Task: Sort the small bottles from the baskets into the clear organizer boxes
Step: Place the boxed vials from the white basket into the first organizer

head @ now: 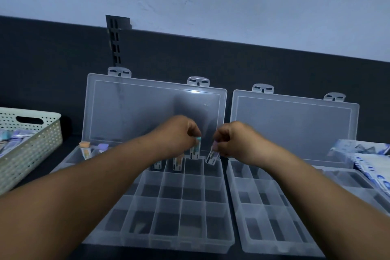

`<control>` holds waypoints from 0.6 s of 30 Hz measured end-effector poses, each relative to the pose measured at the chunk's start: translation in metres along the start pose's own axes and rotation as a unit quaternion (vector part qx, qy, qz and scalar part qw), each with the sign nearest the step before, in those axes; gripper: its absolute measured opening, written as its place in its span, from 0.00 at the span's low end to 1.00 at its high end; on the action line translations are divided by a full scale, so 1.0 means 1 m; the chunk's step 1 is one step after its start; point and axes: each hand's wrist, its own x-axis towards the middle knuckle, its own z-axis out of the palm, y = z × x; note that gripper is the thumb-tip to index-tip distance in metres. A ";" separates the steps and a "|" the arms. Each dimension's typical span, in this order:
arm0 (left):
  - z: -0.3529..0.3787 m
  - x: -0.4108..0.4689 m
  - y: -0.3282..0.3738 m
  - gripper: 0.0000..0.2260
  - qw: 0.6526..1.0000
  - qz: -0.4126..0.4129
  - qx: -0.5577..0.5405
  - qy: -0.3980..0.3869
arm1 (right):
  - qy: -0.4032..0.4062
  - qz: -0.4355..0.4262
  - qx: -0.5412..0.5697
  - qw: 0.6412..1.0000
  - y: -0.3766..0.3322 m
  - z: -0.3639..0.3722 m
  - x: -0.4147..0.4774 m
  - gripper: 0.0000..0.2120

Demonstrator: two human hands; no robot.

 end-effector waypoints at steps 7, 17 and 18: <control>0.010 0.007 -0.006 0.07 0.993 0.005 0.111 -0.034 | -0.032 -0.013 -0.083 0.996 0.002 0.011 0.004 0.03; 0.019 0.008 -0.015 0.09 0.980 -0.014 0.184 -0.072 | -0.049 0.005 -0.077 0.996 0.014 0.025 0.007 0.04; 0.020 0.007 -0.016 0.09 0.981 -0.015 0.181 -0.071 | -0.047 0.006 -0.075 0.996 0.015 0.026 0.006 0.04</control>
